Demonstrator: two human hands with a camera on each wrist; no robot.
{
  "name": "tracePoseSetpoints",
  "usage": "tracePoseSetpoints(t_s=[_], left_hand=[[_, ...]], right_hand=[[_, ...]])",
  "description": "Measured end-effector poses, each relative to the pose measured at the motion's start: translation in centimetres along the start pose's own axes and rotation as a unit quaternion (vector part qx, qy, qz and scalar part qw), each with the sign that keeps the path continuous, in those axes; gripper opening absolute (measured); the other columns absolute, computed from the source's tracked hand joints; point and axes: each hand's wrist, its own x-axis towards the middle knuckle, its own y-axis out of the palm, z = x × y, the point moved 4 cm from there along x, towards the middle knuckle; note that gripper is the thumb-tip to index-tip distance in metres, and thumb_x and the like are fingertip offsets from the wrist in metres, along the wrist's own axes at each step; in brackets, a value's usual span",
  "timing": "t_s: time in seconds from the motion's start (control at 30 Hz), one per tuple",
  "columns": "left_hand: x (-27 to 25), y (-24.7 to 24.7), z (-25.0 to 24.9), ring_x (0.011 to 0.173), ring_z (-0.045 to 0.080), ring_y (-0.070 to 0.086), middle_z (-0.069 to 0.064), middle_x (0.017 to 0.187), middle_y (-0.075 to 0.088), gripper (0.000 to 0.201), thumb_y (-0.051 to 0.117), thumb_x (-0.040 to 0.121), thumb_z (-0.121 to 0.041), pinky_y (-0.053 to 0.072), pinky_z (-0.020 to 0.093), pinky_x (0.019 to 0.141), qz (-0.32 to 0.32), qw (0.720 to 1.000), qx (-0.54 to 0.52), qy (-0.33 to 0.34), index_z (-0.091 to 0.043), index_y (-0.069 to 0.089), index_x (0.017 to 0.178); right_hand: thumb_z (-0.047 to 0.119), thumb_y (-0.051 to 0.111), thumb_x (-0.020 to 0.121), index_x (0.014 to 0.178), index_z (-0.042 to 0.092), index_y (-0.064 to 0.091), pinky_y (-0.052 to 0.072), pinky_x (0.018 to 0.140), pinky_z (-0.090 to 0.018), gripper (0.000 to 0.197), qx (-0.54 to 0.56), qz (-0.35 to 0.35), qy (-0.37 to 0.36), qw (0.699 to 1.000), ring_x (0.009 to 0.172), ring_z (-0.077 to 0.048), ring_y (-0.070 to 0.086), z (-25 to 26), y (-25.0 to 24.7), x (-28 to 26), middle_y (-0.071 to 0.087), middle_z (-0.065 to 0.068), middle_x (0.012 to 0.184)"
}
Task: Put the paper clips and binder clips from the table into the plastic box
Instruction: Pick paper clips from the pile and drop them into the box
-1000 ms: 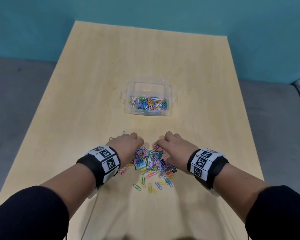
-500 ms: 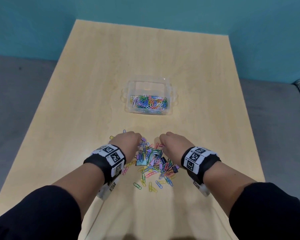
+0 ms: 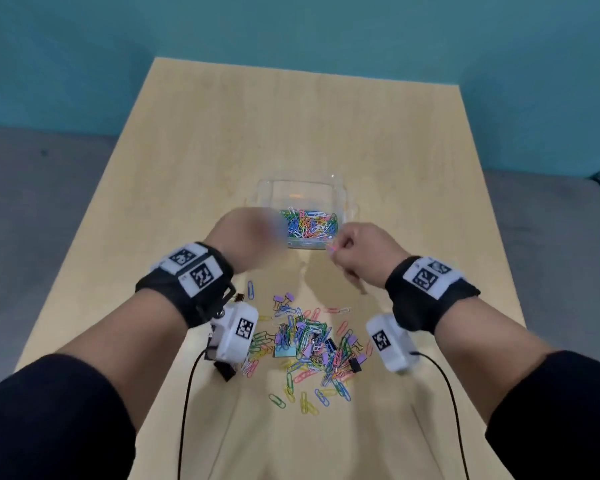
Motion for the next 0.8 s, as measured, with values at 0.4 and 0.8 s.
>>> tracePoseSetpoints(t_s=[0.4,0.8], left_hand=[[0.9,-0.4,-0.1,0.078,0.017,0.056,-0.002,0.09,0.06,0.026,0.07,0.079,-0.032,0.04,0.028,0.068,-0.101,0.993,-0.054,0.025,-0.02,0.059,0.1],[-18.9,12.5,6.9,0.088,0.017,0.056,-0.008,0.106,0.045,0.034,0.066,0.079,-0.032,0.037,0.025,0.074,0.084,0.996,0.023,-0.011,-0.025,0.053,0.11]], right_hand=[[0.031,0.061,0.086,0.102,0.015,0.059,0.05,0.073,-0.036,0.023,-0.15,-0.051,-0.048,0.986,0.08,-0.026,0.061,2.9,-1.4,1.1,0.065,-0.005,0.091],[0.028,0.054,0.081,0.083,0.021,0.047,0.037,0.069,-0.03,0.01,-0.157,0.045,0.052,0.985,0.077,-0.019,0.049,-10.3,9.0,-17.2,0.048,0.006,0.083]])
